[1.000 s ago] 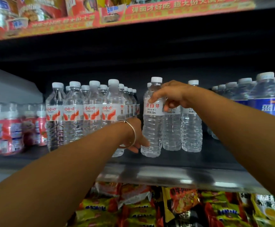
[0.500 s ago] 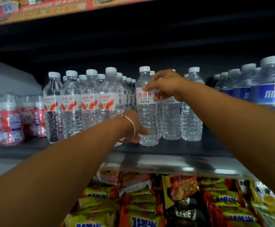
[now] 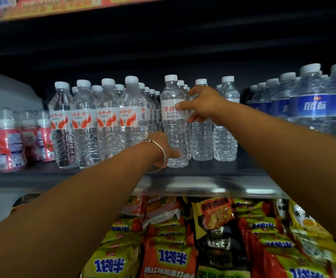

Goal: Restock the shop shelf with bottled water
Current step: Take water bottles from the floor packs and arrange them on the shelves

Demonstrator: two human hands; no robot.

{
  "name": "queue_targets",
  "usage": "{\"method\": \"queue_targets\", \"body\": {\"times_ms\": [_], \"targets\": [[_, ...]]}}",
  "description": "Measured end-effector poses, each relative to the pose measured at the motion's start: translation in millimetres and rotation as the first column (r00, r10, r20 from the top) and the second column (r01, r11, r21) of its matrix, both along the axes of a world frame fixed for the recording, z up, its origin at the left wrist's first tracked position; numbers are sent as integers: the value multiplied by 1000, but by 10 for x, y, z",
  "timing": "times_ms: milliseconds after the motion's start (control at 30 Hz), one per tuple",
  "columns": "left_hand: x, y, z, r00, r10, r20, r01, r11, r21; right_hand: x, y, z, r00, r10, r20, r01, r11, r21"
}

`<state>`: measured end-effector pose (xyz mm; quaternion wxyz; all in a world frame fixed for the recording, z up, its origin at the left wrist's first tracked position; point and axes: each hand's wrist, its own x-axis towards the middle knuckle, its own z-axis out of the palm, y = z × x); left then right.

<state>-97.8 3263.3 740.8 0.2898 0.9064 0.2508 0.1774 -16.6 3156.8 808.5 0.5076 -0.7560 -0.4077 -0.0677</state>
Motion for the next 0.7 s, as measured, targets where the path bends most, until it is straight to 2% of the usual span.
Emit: {"method": "queue_targets", "body": {"times_ms": [133,233,367,467,567,700], "targets": [[-99,-85,-8,999,29,-24,-24,978,206,-85,-166,-151,996,-63,69,68,995,-77],[-240,-231,-5,1000,18,12,-21,947,320,-187,-356,-307,969,-131,208,164,974,-154],[-347,-399,-146,985,-42,168,-17,943,334,-404,-636,-618,892,-211,401,310,930,-199],[-435,-643,-391,950,-184,251,82,926,369,-601,-857,-955,842,-223,491,361,909,-207],[-520,-935,-781,916,-298,268,172,896,409,-774,-1095,-1401,807,-235,542,397,895,-203],[-592,-1272,-1483,926,-308,218,188,877,442,-944,-1432,-2142,779,-259,571,446,869,-214]]}}
